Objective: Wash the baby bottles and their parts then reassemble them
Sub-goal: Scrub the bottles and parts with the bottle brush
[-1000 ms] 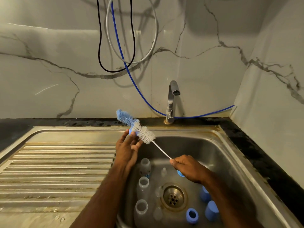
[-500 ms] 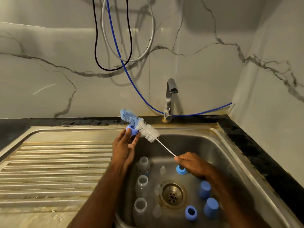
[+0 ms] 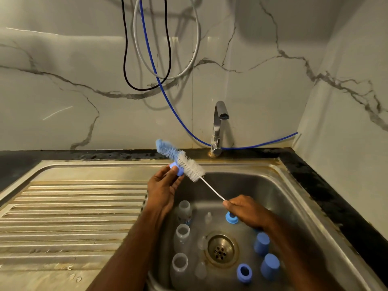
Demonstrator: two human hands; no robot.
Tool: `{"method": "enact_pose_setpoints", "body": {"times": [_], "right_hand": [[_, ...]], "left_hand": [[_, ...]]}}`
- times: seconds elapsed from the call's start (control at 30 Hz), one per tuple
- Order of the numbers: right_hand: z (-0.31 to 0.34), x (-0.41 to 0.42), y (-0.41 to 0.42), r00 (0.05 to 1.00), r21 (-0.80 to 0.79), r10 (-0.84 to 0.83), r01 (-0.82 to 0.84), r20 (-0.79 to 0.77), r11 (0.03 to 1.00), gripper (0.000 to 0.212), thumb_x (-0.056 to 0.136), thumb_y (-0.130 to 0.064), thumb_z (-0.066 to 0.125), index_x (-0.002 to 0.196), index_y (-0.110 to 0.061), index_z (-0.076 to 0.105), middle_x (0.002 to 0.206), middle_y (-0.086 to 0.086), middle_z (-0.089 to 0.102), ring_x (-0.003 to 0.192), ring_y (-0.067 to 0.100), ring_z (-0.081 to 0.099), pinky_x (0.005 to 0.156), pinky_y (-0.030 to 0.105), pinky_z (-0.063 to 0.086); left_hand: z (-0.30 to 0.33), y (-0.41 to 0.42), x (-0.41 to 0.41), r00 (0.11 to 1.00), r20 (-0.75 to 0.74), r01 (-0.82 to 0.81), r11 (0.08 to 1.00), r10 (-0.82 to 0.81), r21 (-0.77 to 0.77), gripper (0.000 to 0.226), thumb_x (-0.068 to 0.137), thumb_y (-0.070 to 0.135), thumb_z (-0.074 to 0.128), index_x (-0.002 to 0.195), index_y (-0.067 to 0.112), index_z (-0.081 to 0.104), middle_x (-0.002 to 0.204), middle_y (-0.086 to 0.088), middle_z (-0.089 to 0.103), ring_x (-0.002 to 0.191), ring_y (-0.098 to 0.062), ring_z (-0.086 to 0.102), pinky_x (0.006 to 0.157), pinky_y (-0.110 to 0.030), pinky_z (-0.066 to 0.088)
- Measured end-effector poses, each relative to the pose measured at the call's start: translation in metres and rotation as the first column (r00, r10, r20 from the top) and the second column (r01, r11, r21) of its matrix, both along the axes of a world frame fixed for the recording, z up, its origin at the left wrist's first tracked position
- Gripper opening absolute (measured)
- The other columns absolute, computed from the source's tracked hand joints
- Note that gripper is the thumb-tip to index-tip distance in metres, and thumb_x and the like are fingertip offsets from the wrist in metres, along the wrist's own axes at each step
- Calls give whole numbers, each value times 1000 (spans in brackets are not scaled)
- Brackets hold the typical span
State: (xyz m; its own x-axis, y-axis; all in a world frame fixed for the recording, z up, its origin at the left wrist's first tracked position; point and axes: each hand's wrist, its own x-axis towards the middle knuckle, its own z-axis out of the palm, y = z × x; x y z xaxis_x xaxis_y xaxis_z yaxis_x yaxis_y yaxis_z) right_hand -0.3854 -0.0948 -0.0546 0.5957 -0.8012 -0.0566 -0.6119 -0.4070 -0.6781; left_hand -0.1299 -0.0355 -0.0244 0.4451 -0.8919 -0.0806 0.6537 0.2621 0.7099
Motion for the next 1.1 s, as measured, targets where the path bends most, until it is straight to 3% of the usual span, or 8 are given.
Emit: {"method": "enact_pose_setpoints", "body": {"times": [0.13, 0.3, 0.37, 0.57, 0.67, 0.77, 0.93, 1.1], "right_hand": [[1, 21, 11, 997, -132, -29, 37, 65, 991, 52, 94, -63, 36, 58, -26, 47, 49, -9, 46, 48, 4, 41, 57, 32, 38], [-1, 3, -1, 996, -21, -27, 29, 81, 999, 53, 103, -47, 46, 54, -26, 46, 50, -8, 44, 50, 5, 40, 61, 34, 40], [-2, -3, -4, 998, 18, 4, -5, 61, 1000, 53, 103, -47, 46, 55, -24, 47, 53, -6, 46, 54, 7, 43, 63, 34, 42], [-5, 18, 3, 994, -124, -63, 74, 85, 989, 51, 100, -53, 42, 59, -24, 46, 49, -8, 44, 48, 4, 40, 57, 36, 40], [-4, 8, -1, 996, -78, -47, 53, 73, 996, 53, 101, -51, 44, 56, -23, 43, 49, -8, 43, 49, 4, 39, 58, 33, 38], [-2, -2, -3, 998, -8, 4, -4, 70, 1000, 52, 103, -48, 46, 56, -23, 41, 53, -7, 41, 52, 7, 39, 60, 32, 38], [-1, 14, 7, 994, -56, -13, 19, 105, 998, 50, 102, -49, 45, 60, -23, 45, 54, -6, 41, 52, 8, 39, 59, 35, 38], [1, 7, 5, 995, 21, 14, -16, 97, 1000, 50, 103, -48, 46, 60, -23, 46, 56, -2, 43, 54, 9, 40, 62, 35, 38]], "left_hand": [[0, 2, -19, 969, 223, 100, 995, -104, 27, 39, 77, 12, 73, 114, 1, 68, 112, -19, 74, 102, -28, 74, 87, -36, 62], [3, 0, -5, 997, -75, 26, 999, -29, -42, 46, 79, 13, 70, 122, -3, 63, 118, -21, 71, 112, -33, 70, 90, -40, 60], [0, -1, 3, 996, -84, 17, 998, -21, -53, 45, 80, 14, 70, 122, -1, 63, 119, -20, 71, 112, -32, 70, 84, -36, 62], [-7, 0, -16, 884, 455, 116, 993, -111, 16, 37, 78, 19, 74, 114, 10, 72, 110, -11, 76, 109, -30, 70, 95, -41, 57], [-2, 0, -9, 983, 160, 98, 995, -92, -30, 41, 78, 13, 71, 118, 3, 68, 118, -17, 73, 113, -32, 69, 92, -39, 60], [-1, 0, 3, 990, -106, 79, 993, -89, -89, 44, 84, 12, 67, 125, -2, 63, 124, -22, 69, 117, -35, 67, 90, -39, 61], [-2, 1, -6, 976, -76, 204, 979, -206, -23, 28, 88, 17, 66, 108, 2, 76, 123, -25, 68, 113, -35, 69, 81, -35, 62], [-2, -3, 1, 963, -241, 106, 992, -118, -63, 44, 86, 18, 68, 127, 1, 63, 127, -24, 67, 117, -36, 67, 81, -37, 63]]}}
